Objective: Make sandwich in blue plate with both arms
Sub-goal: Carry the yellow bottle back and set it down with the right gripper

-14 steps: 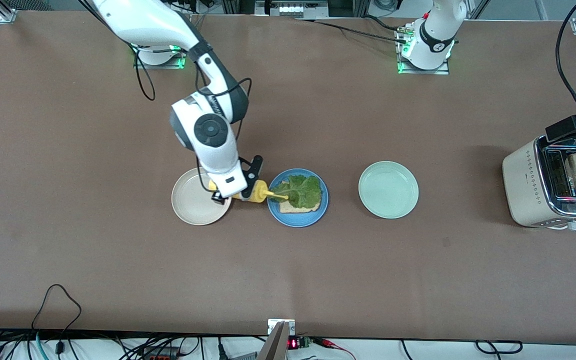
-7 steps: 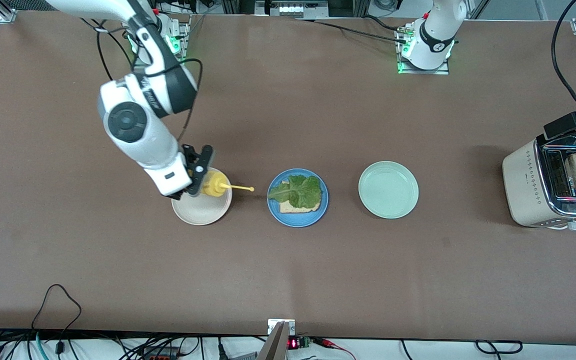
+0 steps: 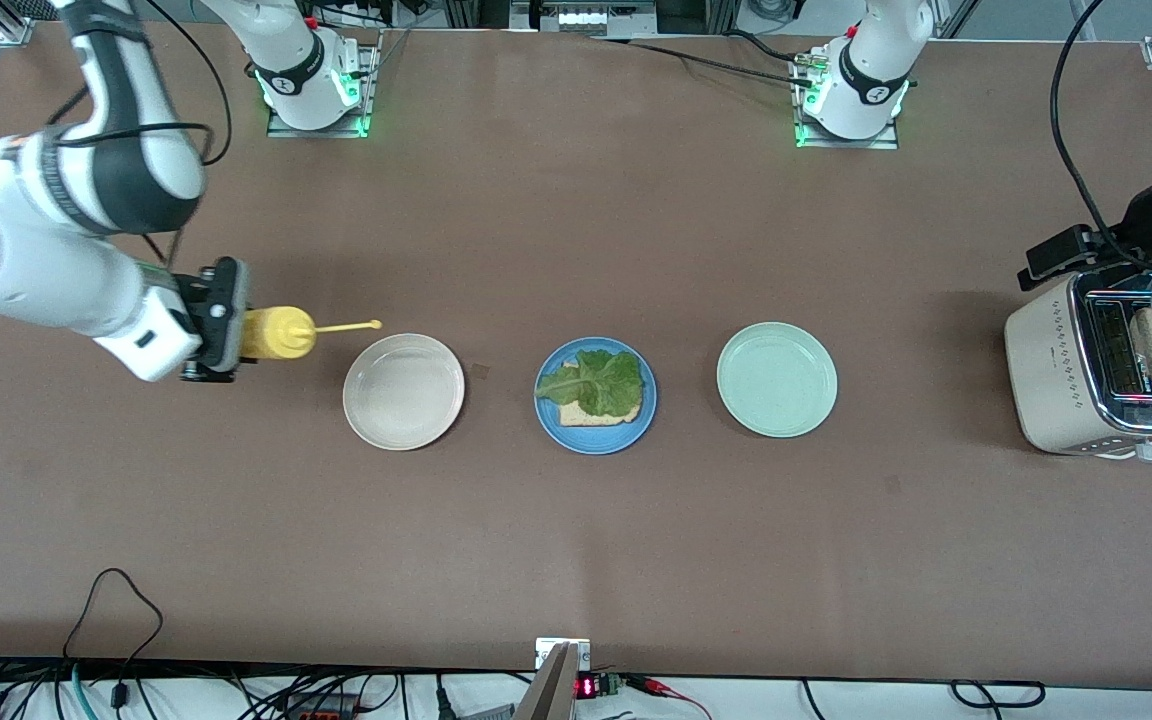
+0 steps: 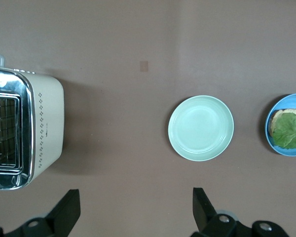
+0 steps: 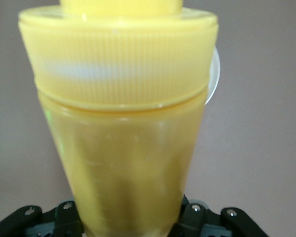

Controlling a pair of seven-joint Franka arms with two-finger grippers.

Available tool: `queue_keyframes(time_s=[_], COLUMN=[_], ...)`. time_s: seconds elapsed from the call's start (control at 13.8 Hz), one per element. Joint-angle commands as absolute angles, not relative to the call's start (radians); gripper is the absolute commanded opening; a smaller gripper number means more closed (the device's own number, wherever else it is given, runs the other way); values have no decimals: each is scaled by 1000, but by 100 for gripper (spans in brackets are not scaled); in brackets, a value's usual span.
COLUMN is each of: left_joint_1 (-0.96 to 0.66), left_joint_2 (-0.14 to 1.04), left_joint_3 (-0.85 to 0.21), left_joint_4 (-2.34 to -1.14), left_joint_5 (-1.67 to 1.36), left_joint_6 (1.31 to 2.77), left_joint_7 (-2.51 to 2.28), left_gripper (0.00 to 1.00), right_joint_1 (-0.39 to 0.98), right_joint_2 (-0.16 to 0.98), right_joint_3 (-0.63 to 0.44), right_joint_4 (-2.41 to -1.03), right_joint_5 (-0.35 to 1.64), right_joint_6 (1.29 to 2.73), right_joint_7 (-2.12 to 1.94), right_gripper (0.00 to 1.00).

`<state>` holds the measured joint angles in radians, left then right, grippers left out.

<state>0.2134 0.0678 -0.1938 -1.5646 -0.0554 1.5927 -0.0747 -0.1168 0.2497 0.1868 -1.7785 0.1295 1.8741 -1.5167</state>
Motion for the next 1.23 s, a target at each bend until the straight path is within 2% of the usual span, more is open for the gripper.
queue_keyframes(time_s=[0.0, 0.44, 0.87, 1.09, 1.16], left_joint_1=[224, 216, 164, 46, 38], left_joint_2=[18, 21, 26, 21, 21], left_joint_3=[-201, -221, -192, -51, -43], left_joint_4=[-1611, -1605, -1603, -1601, -1601], left_joint_5=[-41, -43, -46, -44, -44], left_joint_6=[1617, 1629, 1631, 1628, 1626], left_joint_7=[-75, -61, -63, -63, -63], left_gripper=[100, 100, 100, 100, 100], right_joint_1=[-227, -474, -675, -727, -742], right_joint_2=[216, 261, 415, 500, 524], right_joint_3=[212, 209, 209, 206, 206], right_joint_4=[-1805, -1805, -1801, -1792, -1790], right_joint_5=[190, 322, 443, 500, 515], right_joint_6=[1826, 1708, 1644, 1618, 1618], right_joint_7=[-1701, -2066, -2354, -2437, -2462], right_gripper=[0, 0, 0, 0, 0])
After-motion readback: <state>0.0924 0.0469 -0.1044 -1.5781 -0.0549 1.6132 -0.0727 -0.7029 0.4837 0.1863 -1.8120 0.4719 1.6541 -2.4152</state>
